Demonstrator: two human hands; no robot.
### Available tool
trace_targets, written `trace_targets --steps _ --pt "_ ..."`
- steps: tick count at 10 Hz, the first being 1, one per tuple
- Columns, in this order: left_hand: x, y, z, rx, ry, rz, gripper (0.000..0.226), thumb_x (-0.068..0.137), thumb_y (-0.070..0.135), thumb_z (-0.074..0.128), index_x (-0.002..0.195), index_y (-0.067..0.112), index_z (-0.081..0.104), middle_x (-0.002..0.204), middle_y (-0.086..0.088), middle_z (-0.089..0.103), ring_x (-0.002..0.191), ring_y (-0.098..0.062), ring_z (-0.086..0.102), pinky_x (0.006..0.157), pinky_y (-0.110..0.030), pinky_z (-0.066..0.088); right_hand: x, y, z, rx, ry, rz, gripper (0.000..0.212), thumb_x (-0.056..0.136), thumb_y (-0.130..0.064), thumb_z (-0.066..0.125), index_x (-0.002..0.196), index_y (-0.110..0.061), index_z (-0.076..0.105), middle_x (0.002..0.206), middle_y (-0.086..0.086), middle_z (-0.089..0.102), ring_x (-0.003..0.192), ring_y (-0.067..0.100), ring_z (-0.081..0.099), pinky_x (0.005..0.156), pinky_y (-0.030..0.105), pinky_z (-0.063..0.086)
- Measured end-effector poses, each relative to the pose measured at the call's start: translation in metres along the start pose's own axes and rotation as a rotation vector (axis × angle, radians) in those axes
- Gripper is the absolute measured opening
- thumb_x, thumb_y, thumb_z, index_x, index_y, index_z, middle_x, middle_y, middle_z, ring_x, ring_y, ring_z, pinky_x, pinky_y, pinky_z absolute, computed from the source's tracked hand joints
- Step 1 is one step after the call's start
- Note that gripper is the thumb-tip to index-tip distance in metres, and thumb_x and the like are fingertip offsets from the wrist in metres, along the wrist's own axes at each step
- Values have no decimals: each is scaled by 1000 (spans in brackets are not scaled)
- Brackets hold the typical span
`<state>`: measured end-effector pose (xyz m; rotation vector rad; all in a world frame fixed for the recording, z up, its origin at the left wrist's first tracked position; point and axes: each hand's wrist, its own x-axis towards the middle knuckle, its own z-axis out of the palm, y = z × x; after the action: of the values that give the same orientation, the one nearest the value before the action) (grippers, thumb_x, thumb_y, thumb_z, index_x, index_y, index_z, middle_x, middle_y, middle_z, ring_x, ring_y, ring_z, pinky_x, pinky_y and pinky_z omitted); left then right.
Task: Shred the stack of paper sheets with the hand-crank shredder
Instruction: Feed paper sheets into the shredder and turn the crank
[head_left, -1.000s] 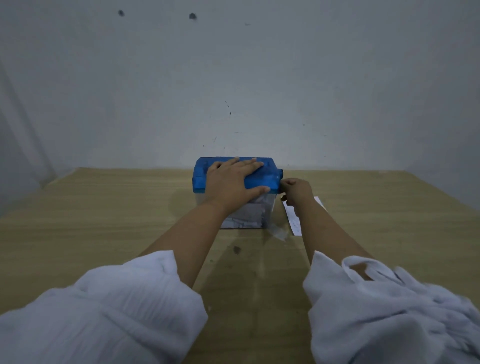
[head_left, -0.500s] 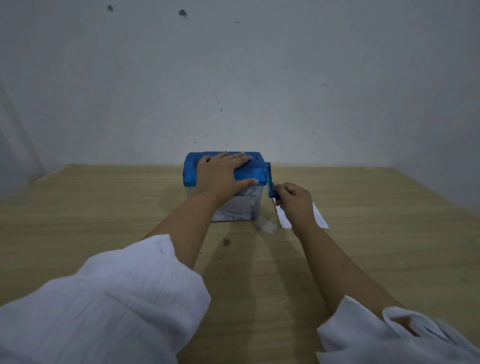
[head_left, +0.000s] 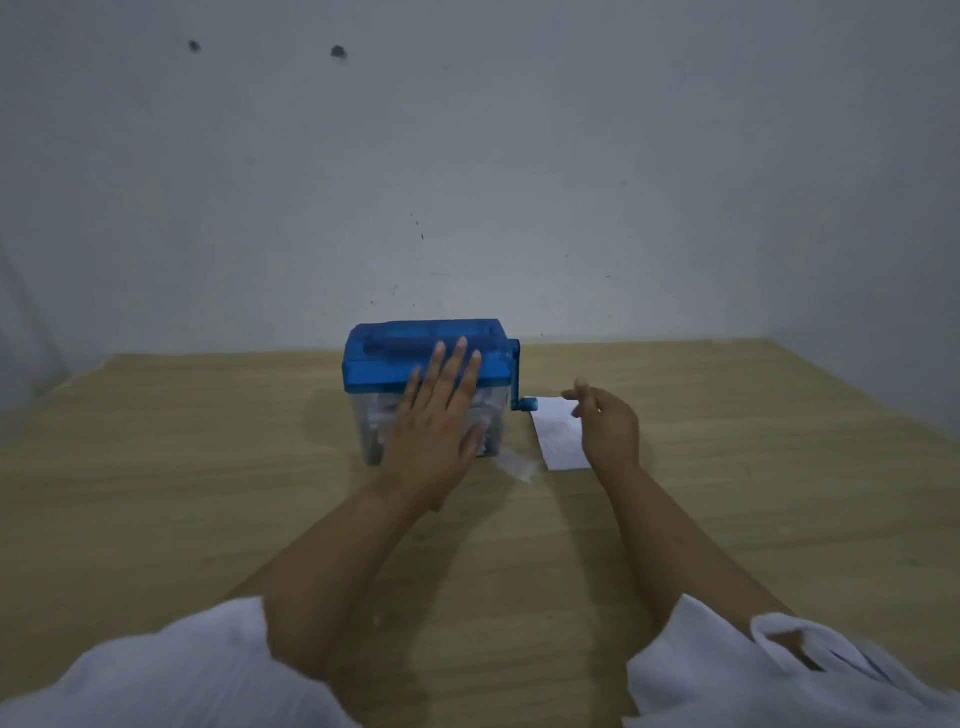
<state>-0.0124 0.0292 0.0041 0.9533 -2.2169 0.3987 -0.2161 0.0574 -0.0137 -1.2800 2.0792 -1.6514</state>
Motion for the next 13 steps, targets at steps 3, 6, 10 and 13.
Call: trace_targets --steps 3,6,10,13 --pt "-4 71 38 -446 -423 -28 52 98 36 43 146 22 31 152 4 32 141 -7 22 116 -23 17 -3 34 -26 -538 -1 100 33 92 -35 55 118 -17 61 120 7 55 116 29 44 94 36 32" --pt "-1 81 48 -331 -679 -79 63 95 56 33 150 26 21 158 5 12 145 -14 11 115 -30 12 2 38 -30 -461 40 202 31 88 -32 60 114 -16 60 119 6 54 115 27 45 95 38 32" --pt "-1 81 50 -329 -723 -63 69 94 60 32 151 26 13 159 7 6 145 -8 6 116 -27 5 8 37 -33 -433 196 245 13 89 -25 62 88 -14 69 95 4 68 106 23 50 91 34 24" --pt "-2 82 51 -327 -726 -51 70 93 61 31 151 25 12 159 6 5 145 -8 6 116 -26 4 5 37 -34 -569 167 194 24 96 -21 48 104 -19 70 108 0 64 111 24 43 93 35 24"
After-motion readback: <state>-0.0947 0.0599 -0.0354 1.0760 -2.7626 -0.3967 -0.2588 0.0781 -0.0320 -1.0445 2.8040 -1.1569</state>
